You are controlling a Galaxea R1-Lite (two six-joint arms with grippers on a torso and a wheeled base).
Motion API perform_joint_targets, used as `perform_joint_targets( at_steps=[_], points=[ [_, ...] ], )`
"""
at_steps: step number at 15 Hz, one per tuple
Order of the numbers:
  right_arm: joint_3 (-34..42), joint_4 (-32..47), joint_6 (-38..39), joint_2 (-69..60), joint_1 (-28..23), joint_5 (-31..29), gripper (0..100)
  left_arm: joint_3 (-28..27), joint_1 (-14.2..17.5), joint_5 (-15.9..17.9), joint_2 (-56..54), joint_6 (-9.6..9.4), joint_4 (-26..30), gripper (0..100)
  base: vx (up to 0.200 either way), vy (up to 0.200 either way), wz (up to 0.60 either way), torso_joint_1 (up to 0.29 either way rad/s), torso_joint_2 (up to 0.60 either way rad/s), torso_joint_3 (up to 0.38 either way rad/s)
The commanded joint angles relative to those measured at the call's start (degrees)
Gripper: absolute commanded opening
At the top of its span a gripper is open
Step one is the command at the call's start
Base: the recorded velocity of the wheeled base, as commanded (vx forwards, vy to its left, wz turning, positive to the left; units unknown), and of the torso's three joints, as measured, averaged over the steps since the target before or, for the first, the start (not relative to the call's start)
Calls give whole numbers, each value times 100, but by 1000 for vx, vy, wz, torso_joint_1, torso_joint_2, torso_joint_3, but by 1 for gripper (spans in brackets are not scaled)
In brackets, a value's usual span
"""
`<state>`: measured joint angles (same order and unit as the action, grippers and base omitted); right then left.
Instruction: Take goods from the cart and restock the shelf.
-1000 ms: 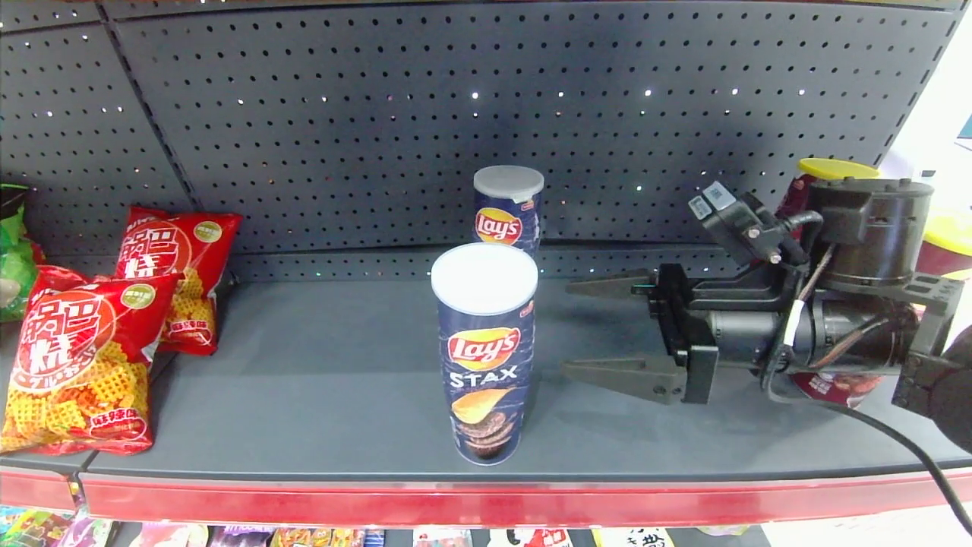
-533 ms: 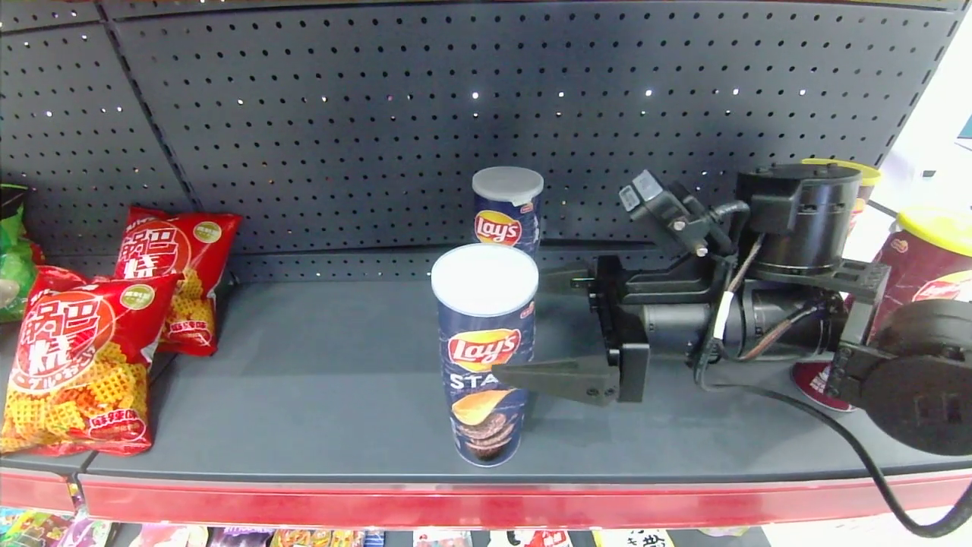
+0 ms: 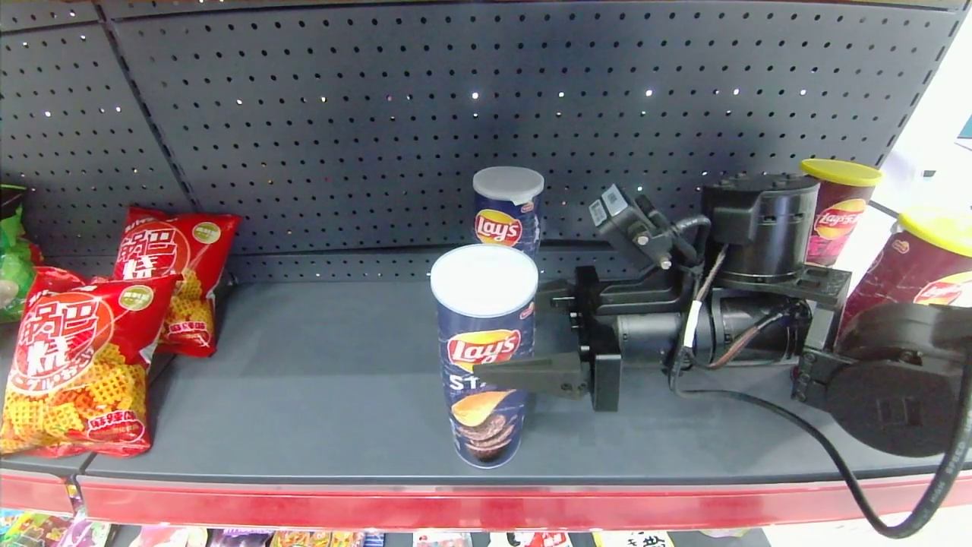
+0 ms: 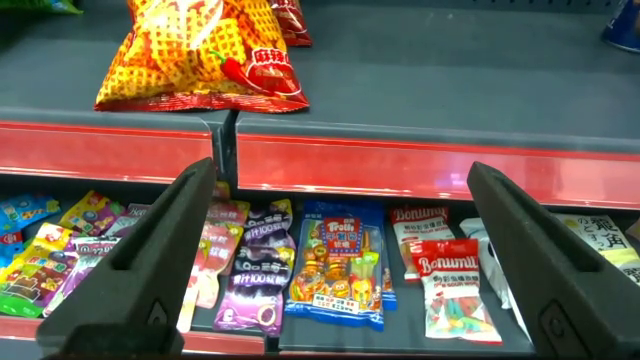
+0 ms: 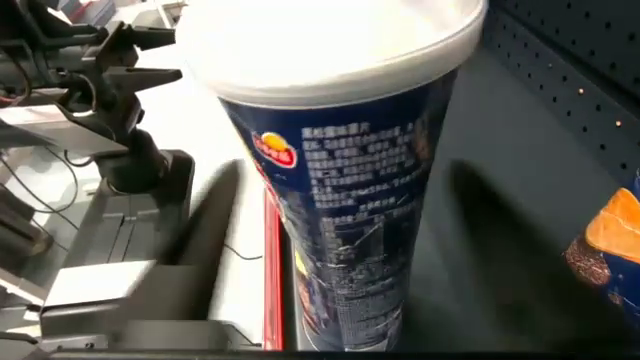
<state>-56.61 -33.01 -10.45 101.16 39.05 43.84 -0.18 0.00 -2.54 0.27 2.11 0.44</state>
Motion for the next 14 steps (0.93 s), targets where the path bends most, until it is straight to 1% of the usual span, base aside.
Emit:
perform_joint_targets(
  at_steps=[1, 6, 11, 14],
  points=[
    [10, -3, -1, 18, -2, 2, 0, 1, 0, -1, 8, 0, 0, 100, 0, 0, 0, 0, 0, 0],
    [36, -3, 8, -17, -55, 2, 0, 1, 0, -1, 8, 0, 0, 100, 0, 0, 0, 0, 0, 0],
    [45, -3, -28, -79, -301, 81, 0, 1, 0, -1, 8, 0, 0, 100, 0, 0, 0, 0, 0, 0],
    [54, -12, -28, -87, -301, 81, 0, 1, 0, -1, 8, 0, 0, 100, 0, 0, 0, 0, 0, 0]
  ],
)
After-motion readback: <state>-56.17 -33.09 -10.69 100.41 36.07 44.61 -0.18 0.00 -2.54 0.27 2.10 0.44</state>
